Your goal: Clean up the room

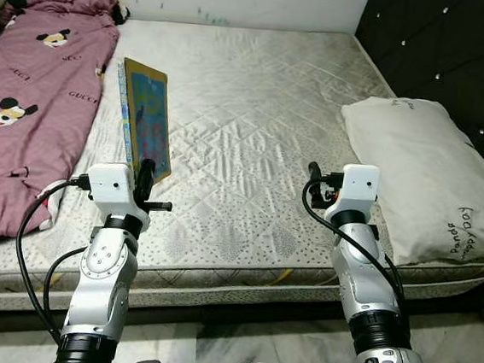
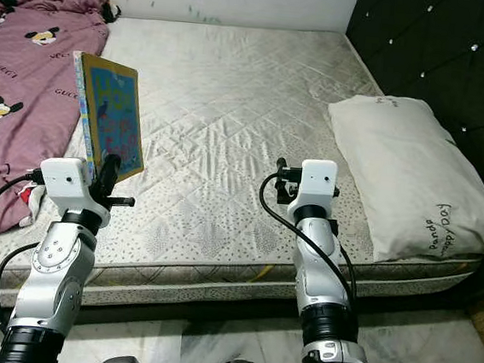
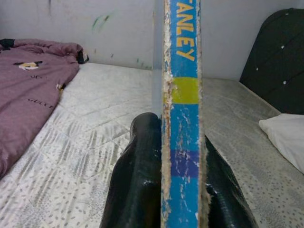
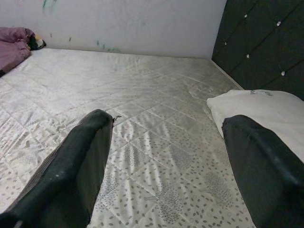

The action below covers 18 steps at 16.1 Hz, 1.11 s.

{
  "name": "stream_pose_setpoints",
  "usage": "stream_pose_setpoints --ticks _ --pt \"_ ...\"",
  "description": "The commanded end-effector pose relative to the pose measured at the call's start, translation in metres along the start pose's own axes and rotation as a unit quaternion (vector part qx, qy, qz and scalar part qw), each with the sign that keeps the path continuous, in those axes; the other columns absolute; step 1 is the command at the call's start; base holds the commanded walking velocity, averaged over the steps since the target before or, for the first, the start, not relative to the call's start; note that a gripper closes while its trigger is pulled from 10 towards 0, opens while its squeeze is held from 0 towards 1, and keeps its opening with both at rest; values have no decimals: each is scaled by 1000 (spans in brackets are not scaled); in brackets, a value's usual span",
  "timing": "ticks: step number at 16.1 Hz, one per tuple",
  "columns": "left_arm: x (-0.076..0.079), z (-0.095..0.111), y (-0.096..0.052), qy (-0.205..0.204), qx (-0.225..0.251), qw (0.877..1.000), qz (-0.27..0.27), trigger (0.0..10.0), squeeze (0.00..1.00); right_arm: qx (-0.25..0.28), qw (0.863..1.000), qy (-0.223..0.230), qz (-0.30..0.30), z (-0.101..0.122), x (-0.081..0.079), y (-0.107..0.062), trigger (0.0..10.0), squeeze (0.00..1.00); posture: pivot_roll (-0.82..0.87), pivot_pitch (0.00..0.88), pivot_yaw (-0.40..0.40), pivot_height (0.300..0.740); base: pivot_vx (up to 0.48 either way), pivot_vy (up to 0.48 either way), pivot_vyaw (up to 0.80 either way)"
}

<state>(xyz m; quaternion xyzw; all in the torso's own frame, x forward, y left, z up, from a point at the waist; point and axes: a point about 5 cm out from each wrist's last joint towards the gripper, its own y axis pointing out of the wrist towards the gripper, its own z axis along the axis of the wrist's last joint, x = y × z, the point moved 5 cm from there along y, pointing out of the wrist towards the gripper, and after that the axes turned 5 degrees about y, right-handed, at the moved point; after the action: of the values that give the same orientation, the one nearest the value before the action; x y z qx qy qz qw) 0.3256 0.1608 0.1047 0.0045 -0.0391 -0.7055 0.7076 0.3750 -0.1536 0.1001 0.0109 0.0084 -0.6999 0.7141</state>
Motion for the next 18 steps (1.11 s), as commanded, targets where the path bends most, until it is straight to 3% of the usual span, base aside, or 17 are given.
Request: stream_pose_setpoints --ticks 1,16,18 --pt "5 12 5 -3 22 1000 -7 10000 0 3 1000 -3 2 3 1 2 10000 0 -43 0 -11 740 0 -360 0" --pt "6 13 8 -13 24 1000 -2 10000 0 6 1000 -8 2 5 3 6 10000 0 -48 0 -15 740 0 -366 0" --pt "5 14 8 -23 30 999 0 10000 0 7 1000 -10 2 5 3 6 10000 0 -50 0 -15 740 0 0 0"
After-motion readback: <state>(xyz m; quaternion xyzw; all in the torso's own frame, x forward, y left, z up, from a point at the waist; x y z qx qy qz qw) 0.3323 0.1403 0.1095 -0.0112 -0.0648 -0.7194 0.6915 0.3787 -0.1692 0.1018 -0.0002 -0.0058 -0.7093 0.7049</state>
